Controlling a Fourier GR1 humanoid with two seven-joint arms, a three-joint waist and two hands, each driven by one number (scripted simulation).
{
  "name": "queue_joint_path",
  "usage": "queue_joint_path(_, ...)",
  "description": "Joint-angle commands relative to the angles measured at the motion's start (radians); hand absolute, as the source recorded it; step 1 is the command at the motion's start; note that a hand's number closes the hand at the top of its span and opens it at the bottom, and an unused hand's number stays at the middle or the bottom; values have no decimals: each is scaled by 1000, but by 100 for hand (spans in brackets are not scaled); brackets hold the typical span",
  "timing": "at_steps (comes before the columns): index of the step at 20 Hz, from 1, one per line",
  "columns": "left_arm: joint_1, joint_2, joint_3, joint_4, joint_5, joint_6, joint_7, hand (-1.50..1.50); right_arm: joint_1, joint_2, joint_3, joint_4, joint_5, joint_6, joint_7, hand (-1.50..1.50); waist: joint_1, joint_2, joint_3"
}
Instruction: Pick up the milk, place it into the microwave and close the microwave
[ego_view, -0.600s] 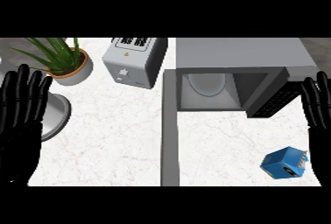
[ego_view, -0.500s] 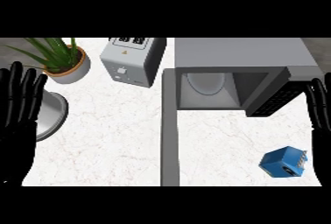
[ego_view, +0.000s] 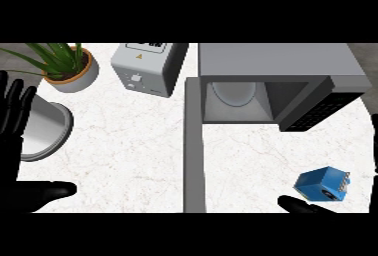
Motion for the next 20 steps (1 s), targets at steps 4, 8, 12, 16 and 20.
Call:
queue_joint_path(4,174,-3,76,-44,98,-104,-62,-150,90,11,143,-90,159,-81,104,-150,4,3,-1)
queue_joint_path(8,210,26,117,-105,141,-129,-17,-150,205,4,197,-149,222,-126,95,-150,0,0,-1)
queue_joint_path(12,264,36,176,-160,228,-174,3,-150,163,3,134,-35,195,-186,80,-150,7,2,-1)
queue_joint_path(16,290,25,204,-157,237,-208,-4,-150,230,-30,105,-54,131,-174,35,-150,2,2,0)
queue_joint_path(20,279,39,255,-156,303,-237,23,-150,281,-3,116,38,70,-211,-86,-150,0,3,0)
